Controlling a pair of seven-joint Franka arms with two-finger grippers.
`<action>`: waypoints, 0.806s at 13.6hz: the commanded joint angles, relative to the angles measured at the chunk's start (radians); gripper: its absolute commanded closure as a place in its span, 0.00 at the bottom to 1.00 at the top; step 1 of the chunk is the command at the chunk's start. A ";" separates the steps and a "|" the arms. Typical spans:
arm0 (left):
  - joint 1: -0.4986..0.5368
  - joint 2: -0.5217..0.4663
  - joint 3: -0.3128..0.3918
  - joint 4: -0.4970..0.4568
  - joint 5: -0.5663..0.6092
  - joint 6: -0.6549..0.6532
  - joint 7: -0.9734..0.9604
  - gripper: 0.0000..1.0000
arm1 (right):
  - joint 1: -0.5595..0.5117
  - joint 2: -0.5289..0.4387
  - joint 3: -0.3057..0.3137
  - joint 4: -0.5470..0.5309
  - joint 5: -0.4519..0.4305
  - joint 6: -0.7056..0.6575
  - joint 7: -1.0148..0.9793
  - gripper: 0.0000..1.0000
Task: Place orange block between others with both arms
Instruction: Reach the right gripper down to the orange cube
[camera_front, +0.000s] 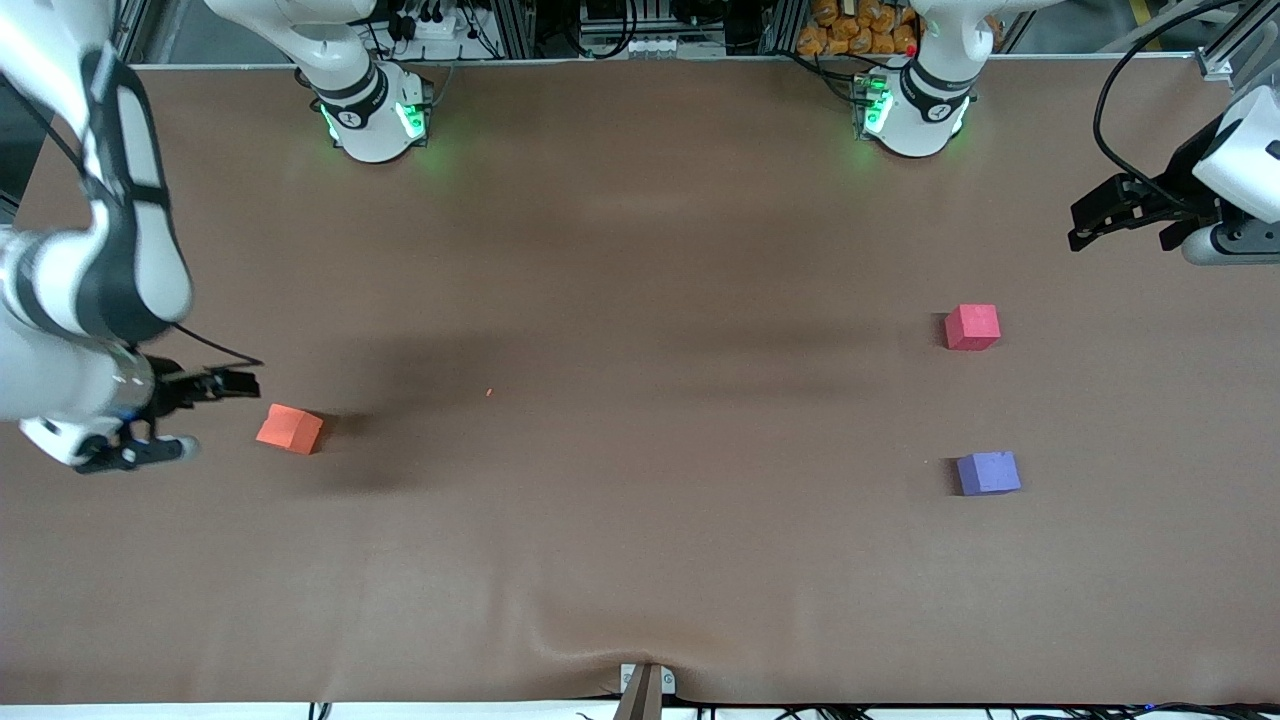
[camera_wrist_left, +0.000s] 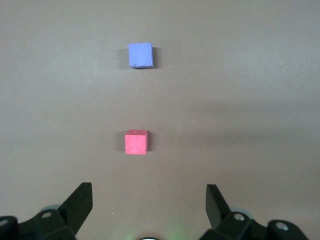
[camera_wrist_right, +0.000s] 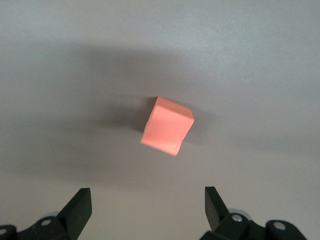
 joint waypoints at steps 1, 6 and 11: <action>0.006 0.002 -0.006 0.008 0.019 -0.011 0.017 0.00 | -0.044 0.071 0.012 0.003 0.014 0.078 -0.046 0.00; 0.006 0.020 -0.009 0.009 0.013 -0.009 0.017 0.00 | -0.064 0.154 0.012 0.003 0.072 0.145 0.041 0.00; 0.006 0.023 -0.007 0.009 0.014 -0.014 0.019 0.00 | -0.065 0.180 0.010 0.003 0.123 0.146 0.259 0.00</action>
